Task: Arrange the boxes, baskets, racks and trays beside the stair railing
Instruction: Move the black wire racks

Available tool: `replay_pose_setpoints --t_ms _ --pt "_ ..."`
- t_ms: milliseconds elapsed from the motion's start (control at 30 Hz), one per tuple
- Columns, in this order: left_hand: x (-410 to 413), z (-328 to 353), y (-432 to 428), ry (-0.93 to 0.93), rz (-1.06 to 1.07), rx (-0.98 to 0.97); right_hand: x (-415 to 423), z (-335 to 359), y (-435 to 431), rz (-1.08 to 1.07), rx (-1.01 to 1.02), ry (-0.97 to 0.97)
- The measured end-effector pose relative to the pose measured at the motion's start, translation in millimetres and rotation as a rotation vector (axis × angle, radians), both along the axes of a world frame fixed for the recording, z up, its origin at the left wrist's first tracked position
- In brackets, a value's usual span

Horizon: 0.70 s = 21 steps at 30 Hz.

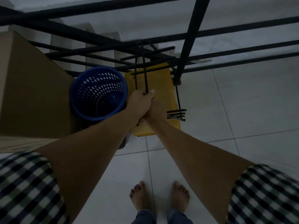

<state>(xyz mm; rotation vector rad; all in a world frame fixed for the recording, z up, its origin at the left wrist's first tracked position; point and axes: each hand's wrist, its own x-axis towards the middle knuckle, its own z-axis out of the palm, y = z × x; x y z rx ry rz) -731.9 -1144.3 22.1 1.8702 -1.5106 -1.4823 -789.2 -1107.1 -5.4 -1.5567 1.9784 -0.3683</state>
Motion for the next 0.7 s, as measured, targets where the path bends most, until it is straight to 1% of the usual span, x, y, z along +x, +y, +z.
replay_pose_setpoints --t_ms 233,333,433,567,633,700 --pt "6.3 -8.2 1.3 0.013 0.043 0.009 -0.7 -3.9 1.5 -0.089 -0.057 0.028" --pt "8.5 -6.9 -1.0 -0.035 0.057 -0.048 -1.9 -2.6 2.9 -0.143 -0.084 0.009" --pt "7.2 -0.5 -1.6 -0.15 0.012 -0.196 -7.3 8.5 6.3 -0.181 -0.111 0.006" --pt "-7.6 18.8 3.4 -0.364 -0.098 -0.442 -25.9 23.4 10.3 -0.182 -0.246 0.078" --pt "-21.2 35.2 11.7 -0.417 -0.131 -0.539 -42.0 32.9 17.8 -0.27 -0.261 0.075" --pt "-41.2 51.3 26.1 -0.414 -0.208 -0.605 -62.9 42.3 30.8 -0.396 -0.264 0.041"
